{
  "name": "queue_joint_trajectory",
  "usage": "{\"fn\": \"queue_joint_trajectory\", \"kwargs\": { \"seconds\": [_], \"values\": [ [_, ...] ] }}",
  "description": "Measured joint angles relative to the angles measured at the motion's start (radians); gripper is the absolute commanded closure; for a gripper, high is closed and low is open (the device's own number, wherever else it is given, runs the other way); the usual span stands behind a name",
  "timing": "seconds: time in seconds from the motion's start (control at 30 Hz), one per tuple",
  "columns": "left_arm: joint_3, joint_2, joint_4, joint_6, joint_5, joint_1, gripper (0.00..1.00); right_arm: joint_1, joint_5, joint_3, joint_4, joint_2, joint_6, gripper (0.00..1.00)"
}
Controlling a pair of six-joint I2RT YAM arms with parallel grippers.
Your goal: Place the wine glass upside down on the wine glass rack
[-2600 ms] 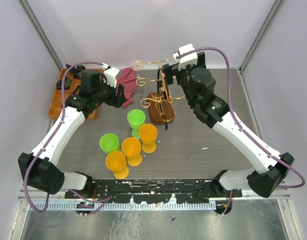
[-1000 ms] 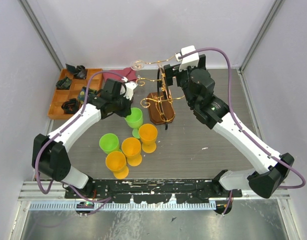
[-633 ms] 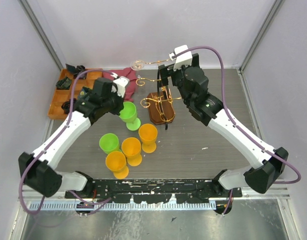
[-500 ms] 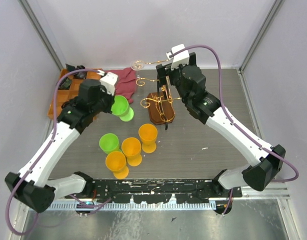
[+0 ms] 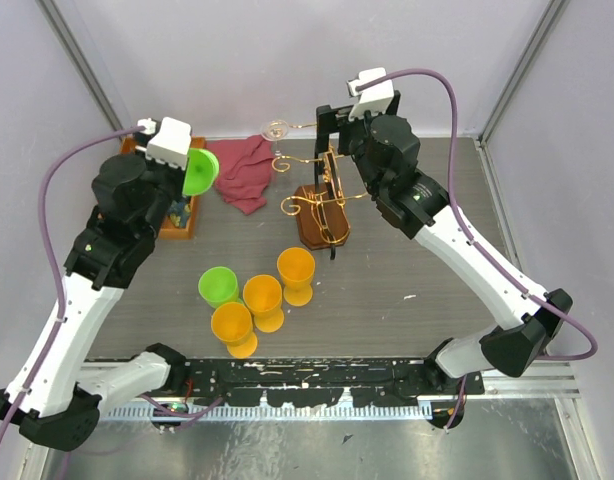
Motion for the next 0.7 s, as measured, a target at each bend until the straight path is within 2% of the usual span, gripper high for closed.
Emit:
{"fn": "queue_joint_trajectory", "kwargs": {
  "seconds": [0.13,0.37,0.53,0.7],
  "values": [
    [0.065,0.001,0.077,0.085,-0.03,0.0,1.0,0.0,0.0,0.001,-0.014,0.0,0.041,0.0],
    [0.084,0.024,0.269,0.198,-0.024,0.0,1.0,0.0,-0.002,0.003,-0.052,0.0,0.105,0.0],
    [0.06,0.053,0.447,0.256,0.031,0.0,1.0,0.0,-0.02,0.029,-0.06,0.0,0.158,0.0],
    [-0.008,0.084,0.698,0.303,0.113,0.0,1.0,0.0,-0.04,0.064,-0.059,0.0,0.204,0.0]
  ]
}}
